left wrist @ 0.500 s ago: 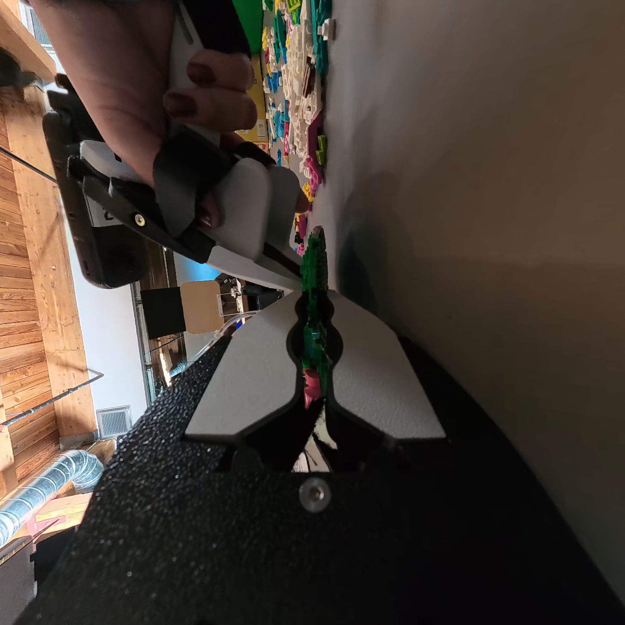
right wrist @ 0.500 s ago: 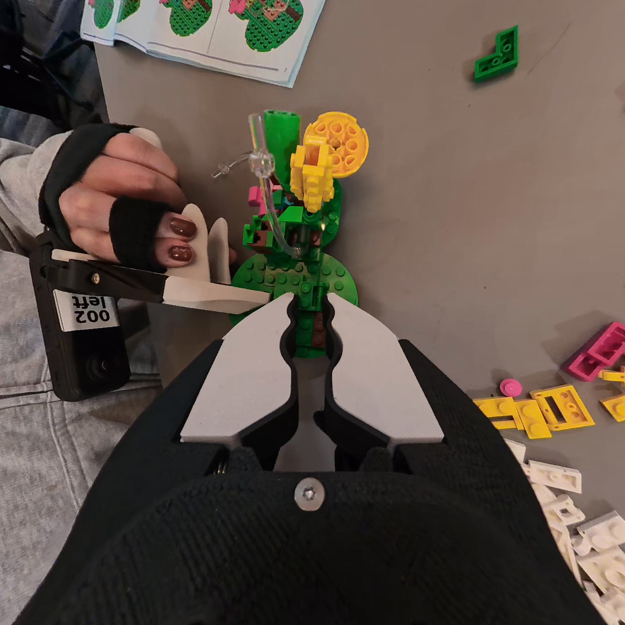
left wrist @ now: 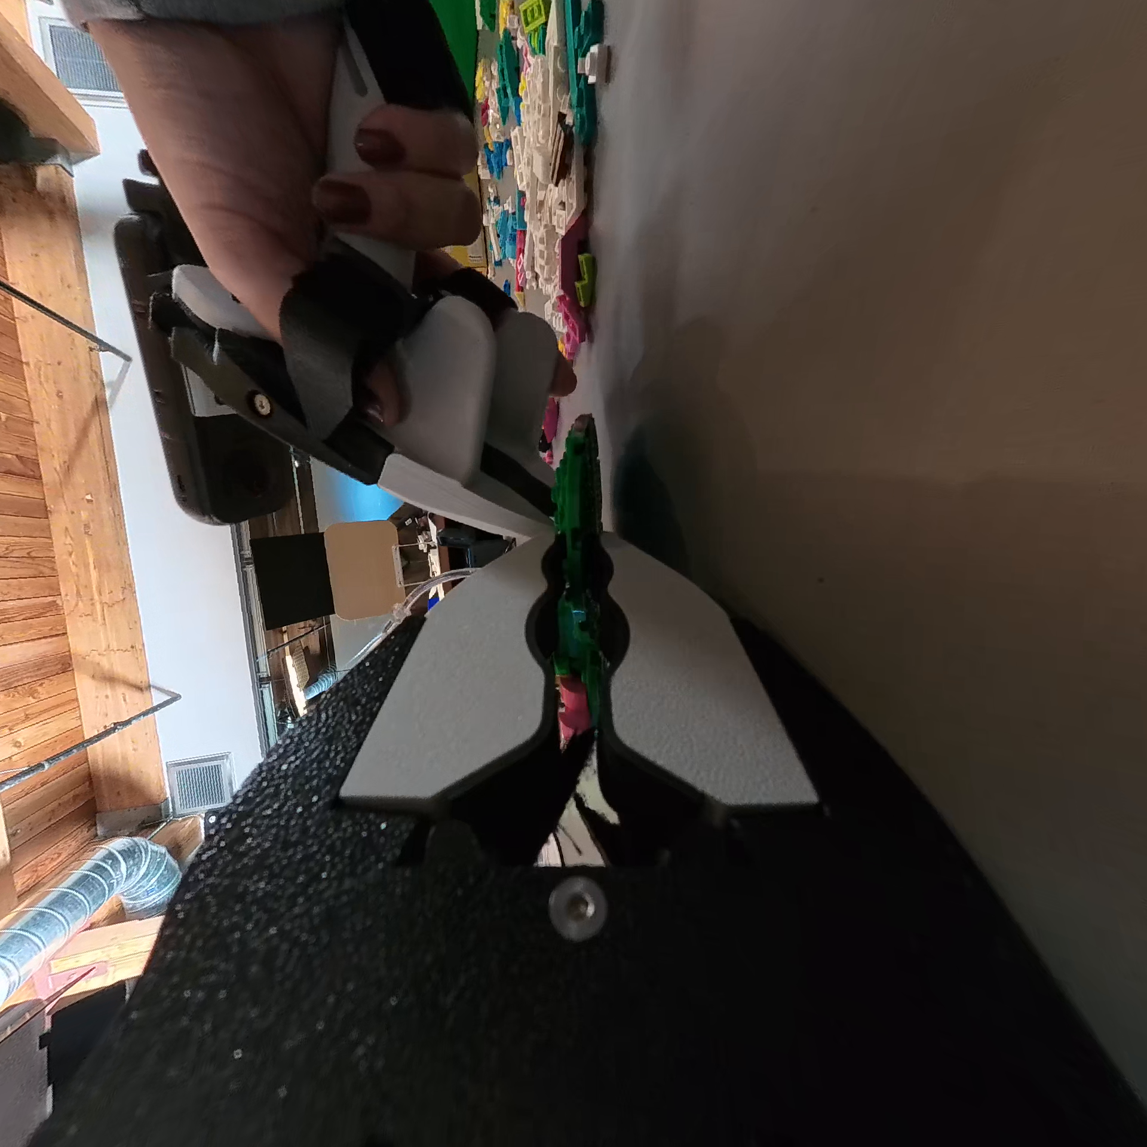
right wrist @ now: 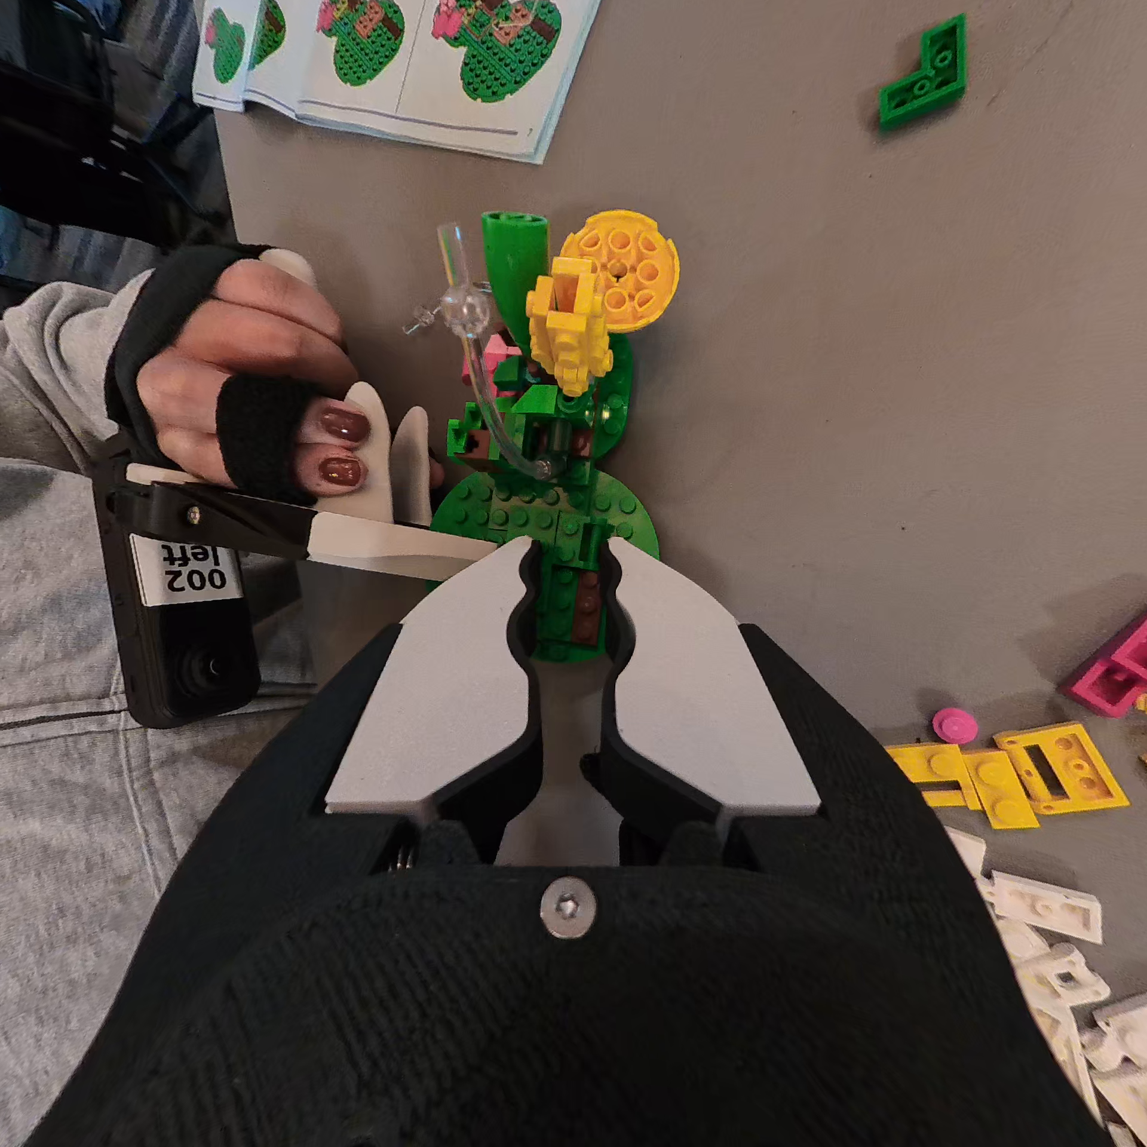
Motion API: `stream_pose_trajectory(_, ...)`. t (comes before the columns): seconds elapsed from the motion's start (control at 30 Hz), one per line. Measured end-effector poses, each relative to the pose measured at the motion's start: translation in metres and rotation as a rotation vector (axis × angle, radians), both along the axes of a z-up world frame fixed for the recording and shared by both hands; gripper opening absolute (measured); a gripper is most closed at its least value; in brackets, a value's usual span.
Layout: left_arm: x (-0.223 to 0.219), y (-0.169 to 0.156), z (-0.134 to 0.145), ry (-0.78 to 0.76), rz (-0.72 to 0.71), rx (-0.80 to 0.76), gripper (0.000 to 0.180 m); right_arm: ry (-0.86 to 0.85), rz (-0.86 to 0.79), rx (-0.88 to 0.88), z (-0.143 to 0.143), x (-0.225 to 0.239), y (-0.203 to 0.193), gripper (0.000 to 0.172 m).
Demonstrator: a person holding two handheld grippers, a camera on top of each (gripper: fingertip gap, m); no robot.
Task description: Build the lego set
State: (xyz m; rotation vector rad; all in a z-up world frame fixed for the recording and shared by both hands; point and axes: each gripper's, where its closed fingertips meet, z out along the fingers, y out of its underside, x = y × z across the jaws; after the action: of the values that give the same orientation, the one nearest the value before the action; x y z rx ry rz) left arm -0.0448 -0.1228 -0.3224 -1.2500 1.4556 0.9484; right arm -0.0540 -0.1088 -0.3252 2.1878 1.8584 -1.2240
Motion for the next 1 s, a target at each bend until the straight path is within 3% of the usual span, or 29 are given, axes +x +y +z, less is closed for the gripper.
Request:
stream_pose_trajectory(0.7, 0.0020, -0.0009, -0.0002, 0.014, -0.021, 0.002, 0.008, 0.000, -0.007, 0.000, -0.0016, 0.0040, 0.0017, 0.010)
stream_pose_trajectory(1.0, 0.0024, -0.0017, -0.0002, 0.020, -0.027, 0.005, 0.008, -0.025, -0.005, -0.078, -0.0016, 0.0032, 0.0006, 0.011)
